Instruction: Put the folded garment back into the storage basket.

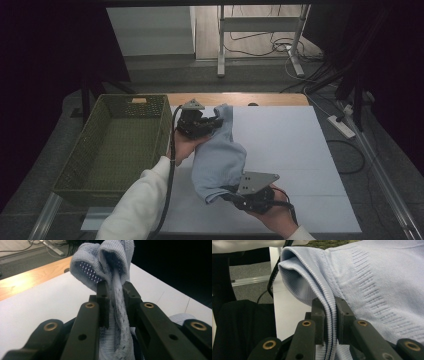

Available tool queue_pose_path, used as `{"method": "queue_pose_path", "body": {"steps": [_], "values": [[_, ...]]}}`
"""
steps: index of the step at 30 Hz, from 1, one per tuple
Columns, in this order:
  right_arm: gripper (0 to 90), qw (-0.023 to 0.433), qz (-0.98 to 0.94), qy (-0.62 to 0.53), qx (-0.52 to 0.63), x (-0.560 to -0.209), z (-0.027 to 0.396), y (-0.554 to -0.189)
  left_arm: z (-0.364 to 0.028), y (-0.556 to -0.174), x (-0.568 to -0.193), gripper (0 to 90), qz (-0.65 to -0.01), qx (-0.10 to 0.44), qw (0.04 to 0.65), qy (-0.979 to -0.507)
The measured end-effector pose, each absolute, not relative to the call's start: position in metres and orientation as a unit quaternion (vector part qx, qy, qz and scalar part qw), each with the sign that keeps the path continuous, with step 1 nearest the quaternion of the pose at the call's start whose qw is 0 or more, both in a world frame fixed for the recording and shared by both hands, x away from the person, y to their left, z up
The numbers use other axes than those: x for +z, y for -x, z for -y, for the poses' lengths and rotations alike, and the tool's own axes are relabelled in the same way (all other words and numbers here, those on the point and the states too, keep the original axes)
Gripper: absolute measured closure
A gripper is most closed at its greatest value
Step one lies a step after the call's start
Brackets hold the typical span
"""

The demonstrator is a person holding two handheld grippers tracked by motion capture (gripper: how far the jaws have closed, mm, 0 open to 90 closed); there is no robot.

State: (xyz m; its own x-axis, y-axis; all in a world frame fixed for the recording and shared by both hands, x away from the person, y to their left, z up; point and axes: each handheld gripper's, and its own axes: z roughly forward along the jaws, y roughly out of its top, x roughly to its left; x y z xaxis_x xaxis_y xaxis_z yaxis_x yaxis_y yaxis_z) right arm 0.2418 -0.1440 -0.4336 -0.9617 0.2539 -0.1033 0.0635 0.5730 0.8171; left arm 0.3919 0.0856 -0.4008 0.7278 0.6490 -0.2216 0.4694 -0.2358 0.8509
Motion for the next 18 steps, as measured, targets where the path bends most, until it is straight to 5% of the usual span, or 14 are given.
{"method": "queue_pose_path", "body": {"steps": [18], "values": [[78.9, 0.105, -0.878, -0.078, 0.461, -0.421, 0.120, -0.249, -0.109, -0.390, -0.390, 78.1, -0.367, 0.104, 0.509, -0.772]]}}
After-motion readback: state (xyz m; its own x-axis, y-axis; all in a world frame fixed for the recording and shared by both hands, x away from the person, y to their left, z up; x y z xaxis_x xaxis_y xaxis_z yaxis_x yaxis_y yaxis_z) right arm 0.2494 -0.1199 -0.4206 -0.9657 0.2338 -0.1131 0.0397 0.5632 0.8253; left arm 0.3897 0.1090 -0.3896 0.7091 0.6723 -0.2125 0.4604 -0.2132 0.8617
